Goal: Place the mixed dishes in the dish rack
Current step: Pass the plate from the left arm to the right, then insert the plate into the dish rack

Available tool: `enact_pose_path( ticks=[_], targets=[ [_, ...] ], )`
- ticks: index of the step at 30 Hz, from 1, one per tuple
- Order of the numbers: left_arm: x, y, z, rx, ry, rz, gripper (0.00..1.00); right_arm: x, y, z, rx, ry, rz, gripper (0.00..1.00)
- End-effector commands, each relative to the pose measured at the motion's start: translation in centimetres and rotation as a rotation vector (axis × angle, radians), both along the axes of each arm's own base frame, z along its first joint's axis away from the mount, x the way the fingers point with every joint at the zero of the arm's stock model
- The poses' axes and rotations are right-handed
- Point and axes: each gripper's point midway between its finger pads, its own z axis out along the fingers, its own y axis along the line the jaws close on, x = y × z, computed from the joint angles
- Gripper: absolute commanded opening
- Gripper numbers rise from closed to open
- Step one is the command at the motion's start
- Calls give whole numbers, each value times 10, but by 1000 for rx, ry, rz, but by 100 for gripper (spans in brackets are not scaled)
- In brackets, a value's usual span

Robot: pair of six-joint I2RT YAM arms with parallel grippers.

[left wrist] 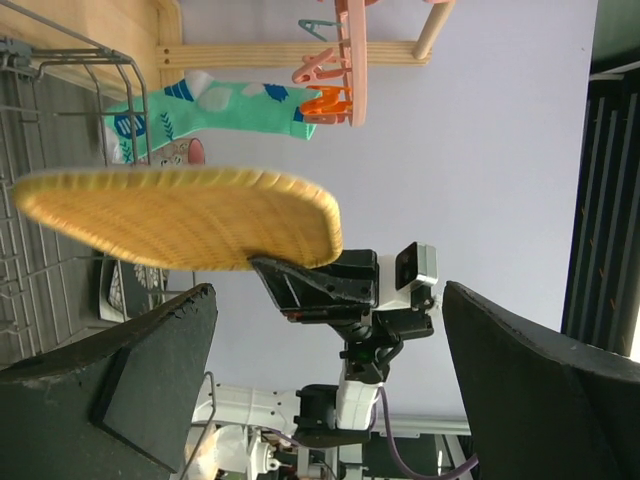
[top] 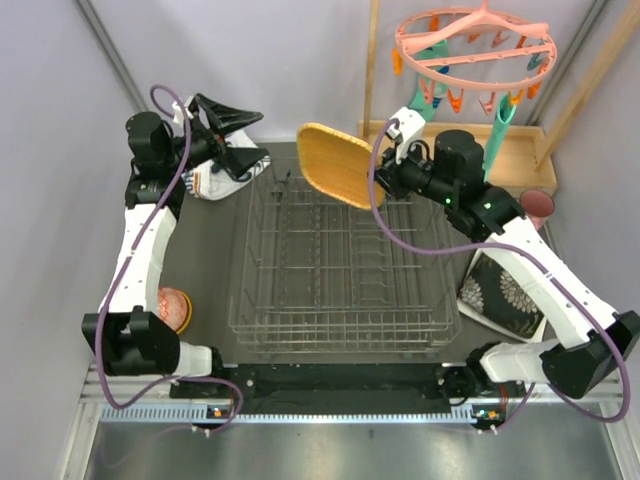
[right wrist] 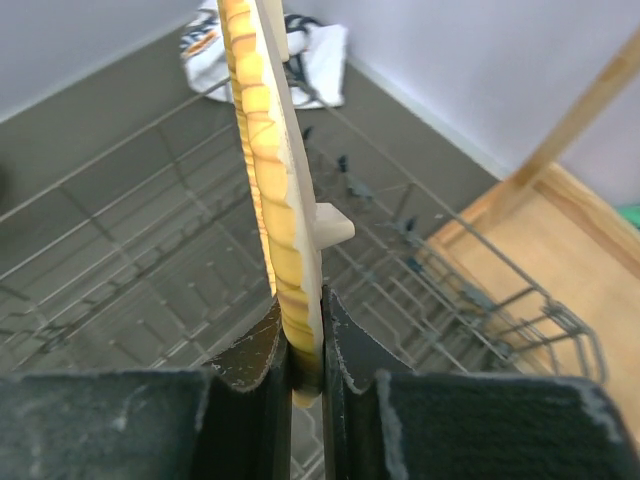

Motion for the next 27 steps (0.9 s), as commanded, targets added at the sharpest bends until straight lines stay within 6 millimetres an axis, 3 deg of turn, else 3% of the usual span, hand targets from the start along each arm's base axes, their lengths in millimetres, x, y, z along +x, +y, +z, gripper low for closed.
enact_pose_path(
  ticks=[1,6,11,17,20,27],
  targets=[
    [-11,9,25,32,-137,18,98,-21,22,45,130,-78,173,0],
    [12,33,16,100,-104,116,98,-45,24,33,162,-26,243,0],
    [28,49,21,92,-123,156,98,-77,25,35,195,-26,318,0],
    [30,51,23,87,-133,166,98,-116,38,26,137,-22,394,0],
    [29,51,21,92,-134,166,98,-126,41,23,140,-28,404,0],
    [28,51,18,83,-124,165,98,-141,55,-6,96,-3,425,0]
  ],
)
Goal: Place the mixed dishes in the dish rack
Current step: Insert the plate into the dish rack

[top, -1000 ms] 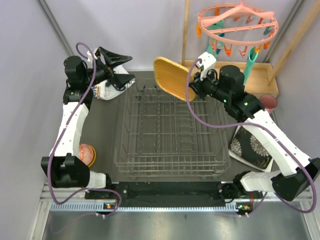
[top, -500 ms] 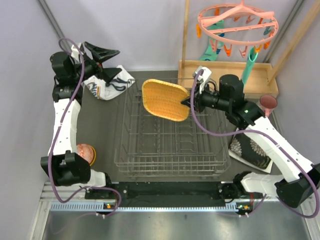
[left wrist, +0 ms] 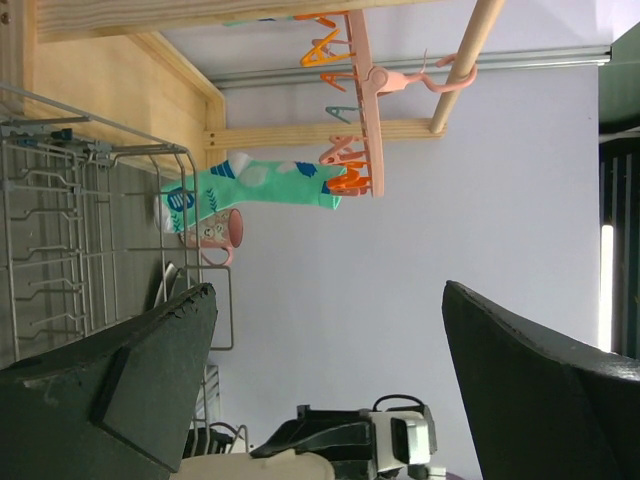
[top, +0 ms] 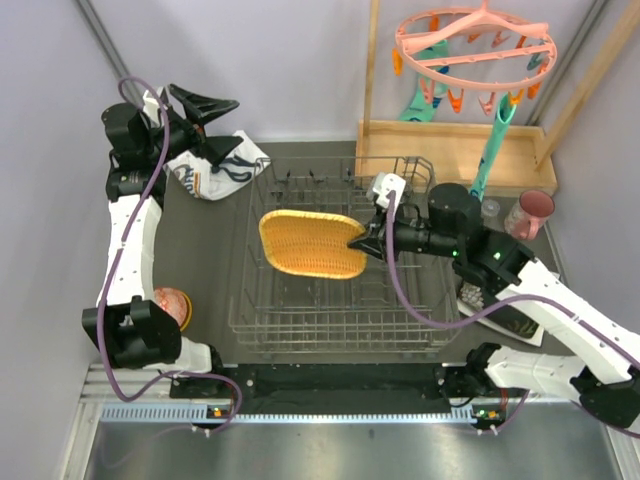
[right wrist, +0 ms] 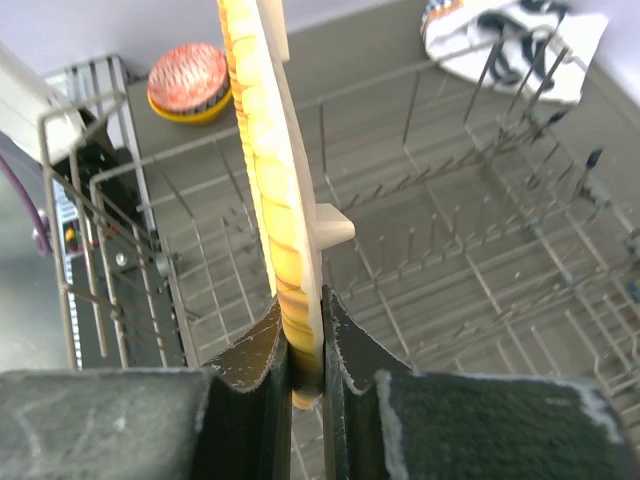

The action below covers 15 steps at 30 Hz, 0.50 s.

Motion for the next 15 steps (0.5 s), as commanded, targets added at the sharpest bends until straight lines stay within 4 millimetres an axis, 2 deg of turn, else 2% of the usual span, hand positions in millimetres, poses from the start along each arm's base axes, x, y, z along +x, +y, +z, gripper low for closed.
enact_pose_path(
  ticks=[1,5,15],
  targets=[
    [-5,0,16,12,-80,1,98,-2,10,17,66,-95,-2,0],
    [-5,0,18,15,-91,-2,98,2,18,2,39,-101,-3,0],
    [-5,0,16,6,-89,-11,98,12,44,-6,43,-105,49,0]
  ],
)
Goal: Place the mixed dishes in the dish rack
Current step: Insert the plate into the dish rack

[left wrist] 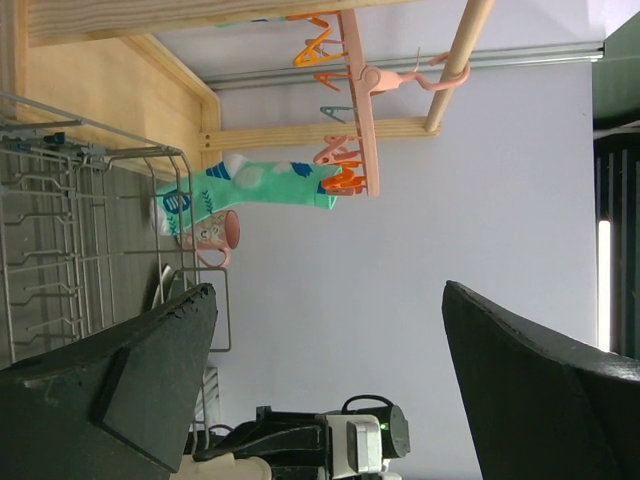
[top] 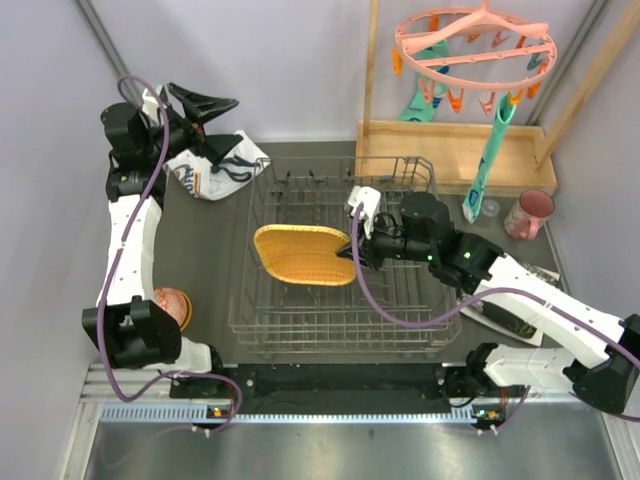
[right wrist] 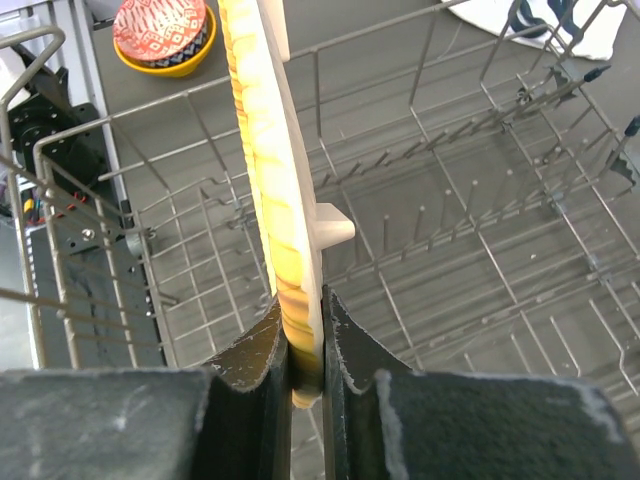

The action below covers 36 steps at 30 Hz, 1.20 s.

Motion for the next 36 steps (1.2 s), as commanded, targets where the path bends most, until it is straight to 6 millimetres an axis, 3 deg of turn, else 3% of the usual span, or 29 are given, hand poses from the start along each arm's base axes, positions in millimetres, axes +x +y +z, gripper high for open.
enact_pose_path(
  ticks=[1,13,25,36],
  targets=[
    [-6,-1,13,9,-75,-9,98,7,25,48,146,-124,54,0],
    [-7,-1,13,4,-76,-15,98,13,49,30,145,-76,103,0],
    [-11,-2,9,-12,-78,-28,97,3,55,-26,105,21,121,0],
    [-12,-3,6,-20,-72,-31,97,0,57,-50,64,67,142,0]
  ],
)
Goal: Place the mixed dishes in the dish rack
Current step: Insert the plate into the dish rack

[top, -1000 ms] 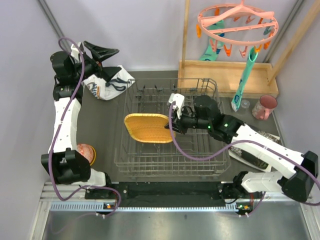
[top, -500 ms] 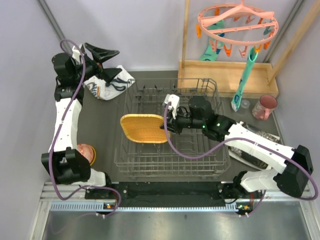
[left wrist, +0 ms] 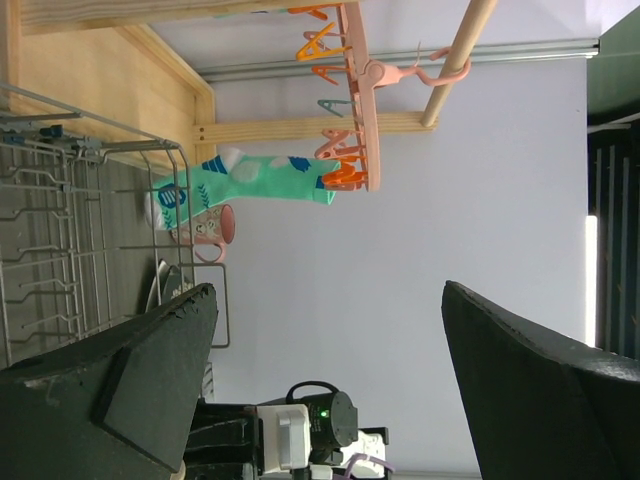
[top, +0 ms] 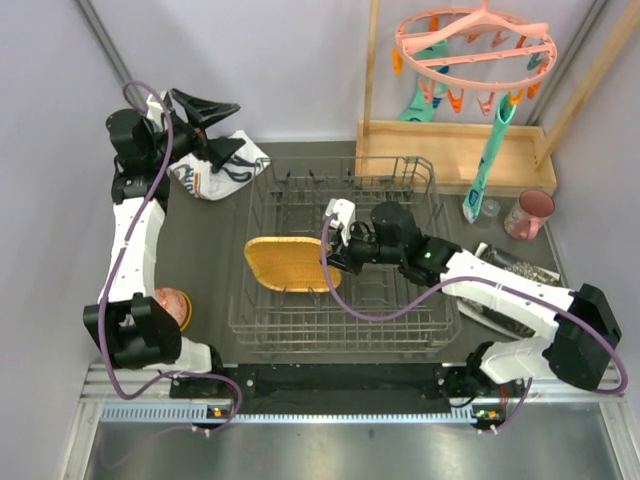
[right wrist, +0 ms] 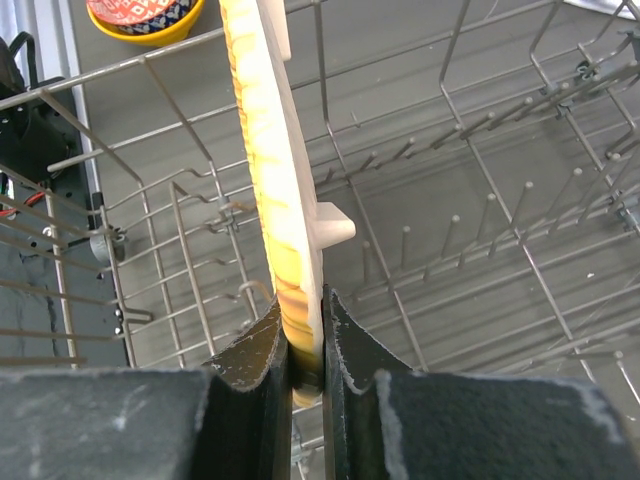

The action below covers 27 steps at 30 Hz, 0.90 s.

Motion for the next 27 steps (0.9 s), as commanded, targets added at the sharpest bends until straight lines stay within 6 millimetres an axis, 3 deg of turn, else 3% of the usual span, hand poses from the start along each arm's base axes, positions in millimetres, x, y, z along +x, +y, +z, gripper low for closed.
enact_pose_path(
  ticks=[1,8,15,27],
  targets=[
    [-13,-1,16,5,-77,-11,98,-20,20,17,80,29,99,0],
    [-18,-3,17,3,-82,-16,97,-21,11,1,7,60,89,0],
    [-17,-3,14,-1,-76,-13,97,-21,1,-8,-35,53,63,8],
    [-16,-3,14,-4,-77,-15,97,-17,2,-6,-36,40,51,19]
  ],
)
